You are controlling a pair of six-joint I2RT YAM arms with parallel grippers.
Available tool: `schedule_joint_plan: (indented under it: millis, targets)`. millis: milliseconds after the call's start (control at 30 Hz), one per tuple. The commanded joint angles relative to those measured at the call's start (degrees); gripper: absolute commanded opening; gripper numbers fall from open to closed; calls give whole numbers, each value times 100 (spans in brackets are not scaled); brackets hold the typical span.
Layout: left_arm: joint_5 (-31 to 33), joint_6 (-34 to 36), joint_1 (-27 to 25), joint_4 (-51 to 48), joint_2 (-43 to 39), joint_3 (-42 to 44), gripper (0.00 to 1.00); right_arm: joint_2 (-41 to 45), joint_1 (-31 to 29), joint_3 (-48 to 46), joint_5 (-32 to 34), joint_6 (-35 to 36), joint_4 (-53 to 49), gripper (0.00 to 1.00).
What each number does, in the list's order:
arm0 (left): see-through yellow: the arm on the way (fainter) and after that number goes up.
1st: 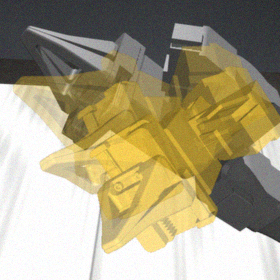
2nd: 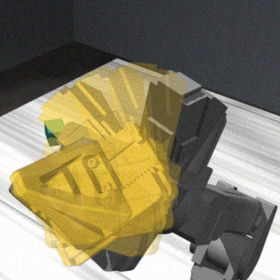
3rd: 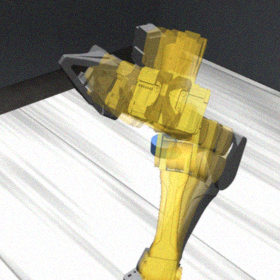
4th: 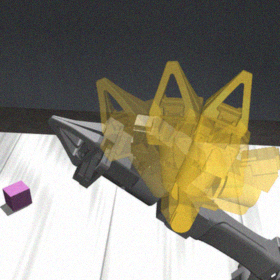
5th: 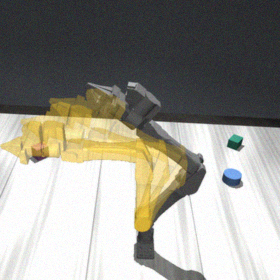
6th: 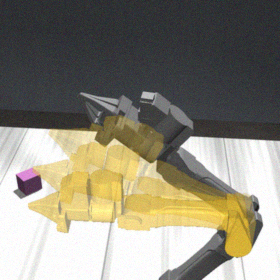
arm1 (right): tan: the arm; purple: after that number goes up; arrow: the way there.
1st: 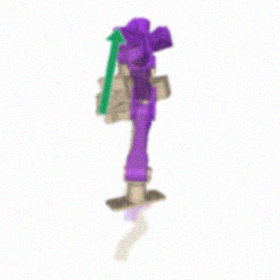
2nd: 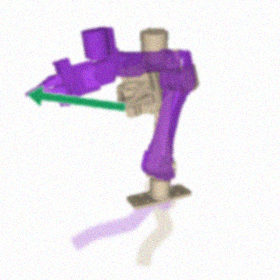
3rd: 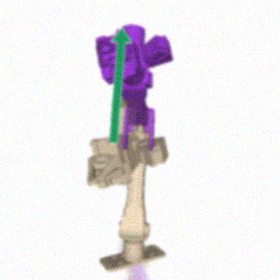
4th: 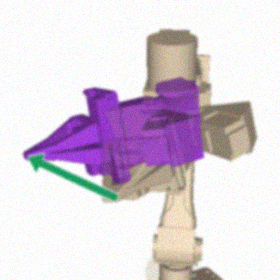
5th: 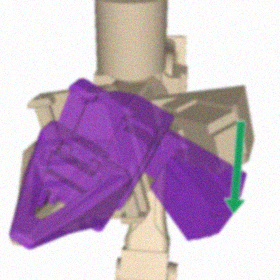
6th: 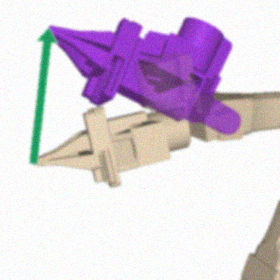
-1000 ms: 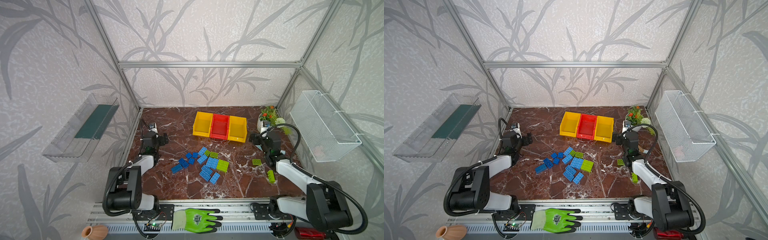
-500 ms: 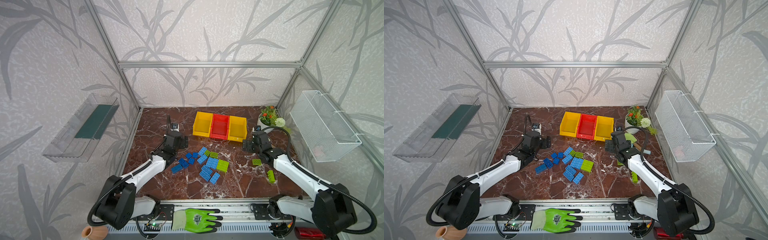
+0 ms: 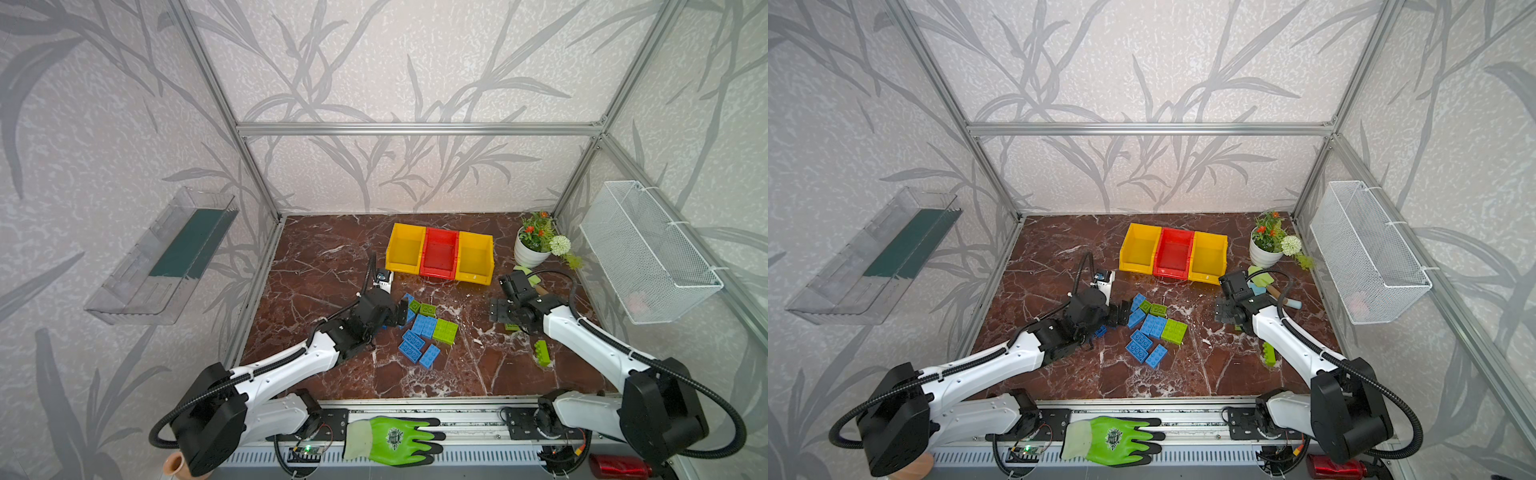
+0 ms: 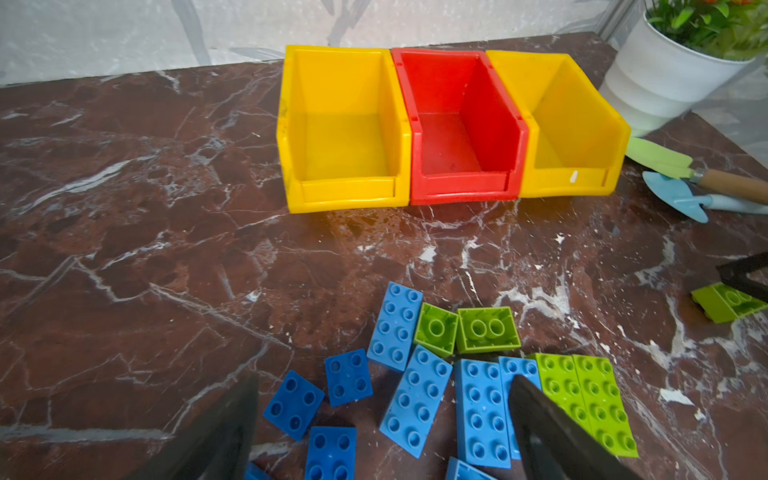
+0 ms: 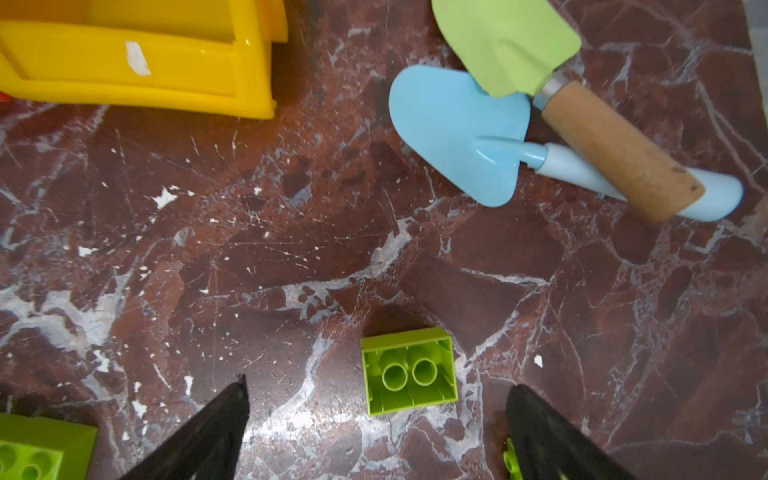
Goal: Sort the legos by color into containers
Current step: 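Lower the right gripper onto a lime-green brick while the left arm reaches over the pile, then close the right gripper on the lime-green brick and lift it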
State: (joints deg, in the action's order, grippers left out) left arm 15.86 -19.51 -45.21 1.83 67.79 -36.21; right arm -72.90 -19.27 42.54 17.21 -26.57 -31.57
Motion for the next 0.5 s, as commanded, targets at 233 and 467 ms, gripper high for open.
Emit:
schedule_joint_plan:
  millis: [233, 467]
  targets:
    - [-487, 393, -398, 9, 604, -432, 93, -599, 688, -22, -716, -271, -89, 97]
    - [-508, 569, -427, 3, 753, -525, 93, -1163, 1004, 150, -1725, 69, 58, 96]
